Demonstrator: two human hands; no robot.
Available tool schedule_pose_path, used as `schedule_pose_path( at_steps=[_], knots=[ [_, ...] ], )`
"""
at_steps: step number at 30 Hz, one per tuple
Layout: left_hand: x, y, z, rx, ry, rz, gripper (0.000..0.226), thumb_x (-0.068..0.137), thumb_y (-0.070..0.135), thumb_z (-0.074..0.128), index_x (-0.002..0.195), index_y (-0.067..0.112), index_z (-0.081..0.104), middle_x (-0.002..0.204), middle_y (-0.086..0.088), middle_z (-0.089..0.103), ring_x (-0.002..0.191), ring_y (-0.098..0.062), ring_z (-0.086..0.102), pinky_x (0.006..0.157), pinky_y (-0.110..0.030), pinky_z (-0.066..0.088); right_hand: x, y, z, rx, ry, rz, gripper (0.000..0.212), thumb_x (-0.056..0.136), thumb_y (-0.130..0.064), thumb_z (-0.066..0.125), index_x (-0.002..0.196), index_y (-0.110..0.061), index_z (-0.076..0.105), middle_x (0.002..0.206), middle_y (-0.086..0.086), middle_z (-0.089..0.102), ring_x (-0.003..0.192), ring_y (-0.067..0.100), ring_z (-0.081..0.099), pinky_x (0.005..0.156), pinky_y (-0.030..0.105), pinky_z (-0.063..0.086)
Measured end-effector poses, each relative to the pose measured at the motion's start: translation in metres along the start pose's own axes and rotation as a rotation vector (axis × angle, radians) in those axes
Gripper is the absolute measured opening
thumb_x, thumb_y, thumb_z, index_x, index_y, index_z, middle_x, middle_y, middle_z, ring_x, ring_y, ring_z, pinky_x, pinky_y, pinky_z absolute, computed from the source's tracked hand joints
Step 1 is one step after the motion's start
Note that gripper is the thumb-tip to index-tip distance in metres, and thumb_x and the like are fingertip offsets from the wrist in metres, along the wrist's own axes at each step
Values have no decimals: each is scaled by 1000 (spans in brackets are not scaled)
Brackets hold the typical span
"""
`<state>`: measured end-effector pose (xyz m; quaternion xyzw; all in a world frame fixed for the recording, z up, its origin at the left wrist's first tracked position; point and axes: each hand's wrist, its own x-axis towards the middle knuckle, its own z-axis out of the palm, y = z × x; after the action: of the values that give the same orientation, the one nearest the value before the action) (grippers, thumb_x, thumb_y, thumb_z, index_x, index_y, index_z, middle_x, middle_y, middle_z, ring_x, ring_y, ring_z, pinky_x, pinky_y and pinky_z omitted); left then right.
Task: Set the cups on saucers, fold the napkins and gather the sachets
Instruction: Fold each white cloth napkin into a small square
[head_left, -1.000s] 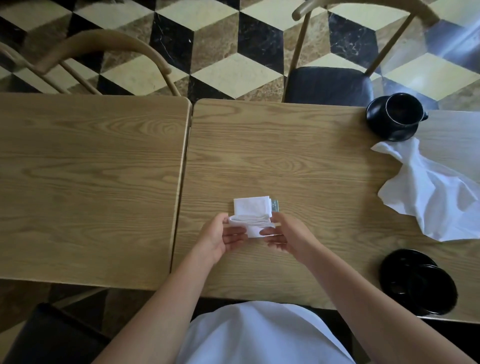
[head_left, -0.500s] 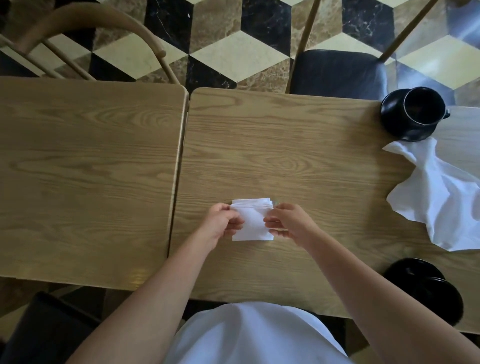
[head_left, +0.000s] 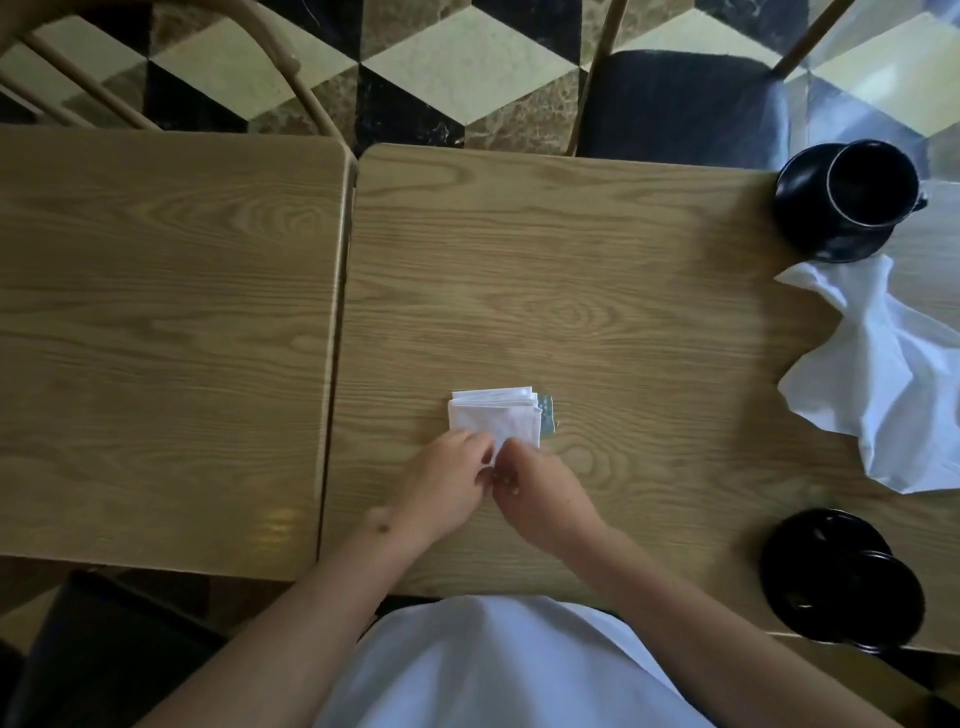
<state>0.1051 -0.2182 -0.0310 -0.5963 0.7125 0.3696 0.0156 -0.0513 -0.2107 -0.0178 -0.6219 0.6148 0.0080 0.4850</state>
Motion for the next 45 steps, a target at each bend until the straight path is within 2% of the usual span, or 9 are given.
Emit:
schedule_pose_path(
  at_steps=[6,14,17,21,27,30,33,38,45],
  knots=[
    [40,-5,-4,206,-198,-7,36,85,26,73,114,12,56,121,-7,64,116,-25,59,98,-38,46,41,-7,-12,-389,-81,-109,37,93,-16,62,127,-10,51,128,10,57,124,29,52,93,41,48],
    [51,2,7,288,-205,-116,48,87,25,71,126,11,48,131,-8,58,125,-26,55,100,-37,45,66,-10,-11,-543,-100,-175,35,91,-23,66,119,-6,54,121,11,62,116,27,58,96,33,42],
    [43,5,5,207,-178,-167,43,86,23,71,122,11,49,128,-9,58,124,-28,53,96,-39,44,57,-5,-13,-380,-93,-106,36,85,-26,73,111,-9,54,114,11,64,108,31,63,82,39,47],
    [22,-9,8,-152,148,-527,24,85,20,69,100,13,52,101,-7,59,96,-33,61,73,-38,47,33,19,-14,35,205,248,34,86,-40,69,101,-18,48,90,0,69,84,28,65,67,37,48],
    [6,-10,16,-666,140,-835,47,89,27,70,126,5,51,108,-4,64,85,-14,56,64,-28,39,16,36,-3,522,126,542,41,85,-49,72,94,-10,62,83,2,73,71,21,74,65,41,62],
    [9,-1,8,-791,50,-823,46,94,26,65,129,0,50,121,-10,55,100,-21,55,79,-28,43,13,33,-5,646,88,521,39,88,-42,72,73,-7,65,53,-1,61,45,17,57,49,30,52],
    [5,7,-7,-871,4,-719,7,97,17,60,94,11,62,99,-10,61,68,-15,53,50,-20,39,3,32,-16,790,27,513,26,87,-34,71,73,-15,62,51,-4,49,43,13,42,46,24,33],
    [-24,35,-10,-1012,28,-579,5,92,5,63,97,6,66,78,-7,67,46,-5,61,38,-14,37,-47,39,-31,763,43,399,20,86,-24,73,75,-14,59,58,-2,49,46,11,41,45,23,33],
    [-58,93,31,-899,-120,-399,17,87,4,66,76,12,54,61,-5,52,47,-12,40,36,-16,25,-142,80,-47,650,216,510,22,86,-20,72,93,0,74,55,-1,52,44,11,44,45,22,38]
  ],
)
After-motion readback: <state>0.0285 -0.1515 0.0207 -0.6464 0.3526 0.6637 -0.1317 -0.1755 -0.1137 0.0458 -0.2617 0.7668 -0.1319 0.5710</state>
